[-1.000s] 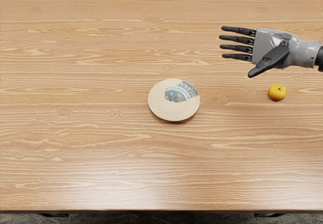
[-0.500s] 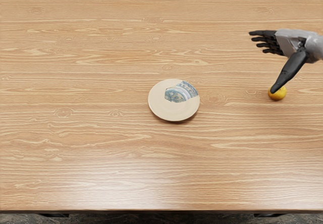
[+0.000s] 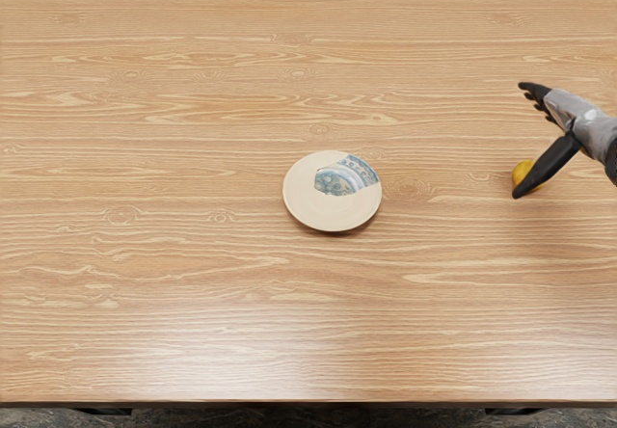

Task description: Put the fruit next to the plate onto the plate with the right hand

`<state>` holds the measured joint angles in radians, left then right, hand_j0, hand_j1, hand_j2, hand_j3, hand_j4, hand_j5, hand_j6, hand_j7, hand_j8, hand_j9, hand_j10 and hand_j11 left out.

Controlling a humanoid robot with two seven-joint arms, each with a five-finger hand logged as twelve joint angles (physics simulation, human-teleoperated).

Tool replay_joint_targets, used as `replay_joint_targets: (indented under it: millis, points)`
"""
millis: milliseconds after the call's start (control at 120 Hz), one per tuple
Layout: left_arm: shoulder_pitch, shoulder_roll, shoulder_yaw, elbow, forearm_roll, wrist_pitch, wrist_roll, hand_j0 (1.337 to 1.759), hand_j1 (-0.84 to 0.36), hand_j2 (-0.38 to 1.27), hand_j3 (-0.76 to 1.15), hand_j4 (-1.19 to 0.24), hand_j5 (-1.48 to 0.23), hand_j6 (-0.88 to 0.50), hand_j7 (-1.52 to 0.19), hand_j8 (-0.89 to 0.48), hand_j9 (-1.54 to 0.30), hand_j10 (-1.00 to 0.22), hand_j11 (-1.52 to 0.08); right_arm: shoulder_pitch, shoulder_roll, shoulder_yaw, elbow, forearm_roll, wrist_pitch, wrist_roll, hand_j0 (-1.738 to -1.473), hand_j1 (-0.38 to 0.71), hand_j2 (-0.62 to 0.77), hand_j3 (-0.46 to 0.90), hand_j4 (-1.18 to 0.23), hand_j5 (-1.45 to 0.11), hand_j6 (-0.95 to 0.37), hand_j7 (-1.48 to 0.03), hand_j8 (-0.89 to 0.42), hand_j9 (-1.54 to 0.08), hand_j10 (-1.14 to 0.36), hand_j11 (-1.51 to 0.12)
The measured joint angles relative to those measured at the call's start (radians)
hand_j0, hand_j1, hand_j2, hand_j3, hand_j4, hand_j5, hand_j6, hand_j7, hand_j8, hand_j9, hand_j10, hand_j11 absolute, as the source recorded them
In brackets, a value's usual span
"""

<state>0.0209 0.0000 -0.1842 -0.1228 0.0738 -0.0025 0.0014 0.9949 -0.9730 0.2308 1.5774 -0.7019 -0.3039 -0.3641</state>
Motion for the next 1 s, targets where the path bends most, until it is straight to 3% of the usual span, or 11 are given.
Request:
replay_joint_targets:
  millis: [183,633,1000]
  points:
    - [-0.001,0.000,0.000,0.000,0.000,0.000,0.000,1.658,0.32,0.00,0.00,-0.02,-0.03,-0.02,-0.03,-0.02,-0.03,-0.02,-0.03,-0.010,0.020,-0.078,0.000,-0.020,-0.130,0.015,-1.658,-0.30,0.00,0.00,-0.04,-0.05,-0.04,-0.05,-0.04,-0.05,-0.04,-0.05]
    - [-0.001,0.000,0.000,0.000,0.000,0.000,0.000,1.658,0.32,0.00,0.00,-0.02,-0.03,-0.02,-0.03,-0.02,-0.03,-0.02,-0.03,-0.006,0.085,-0.181,-0.062,-0.021,-0.271,0.007,-1.658,-0.10,-0.04,0.00,-0.21,-0.27,-0.22,-0.27,-0.22,-0.27,-0.21,-0.27]
    - [0.000,0.000,0.000,0.000,0.000,0.000,0.000,1.658,0.32,0.00,0.00,-0.02,-0.03,-0.02,-0.03,-0.02,-0.03,-0.02,-0.03,0.005,0.131,-0.194,-0.120,-0.011,-0.287,-0.048,-1.658,-0.01,-0.05,0.00,-0.29,-0.37,-0.29,-0.37,-0.29,-0.37,-0.29,-0.37]
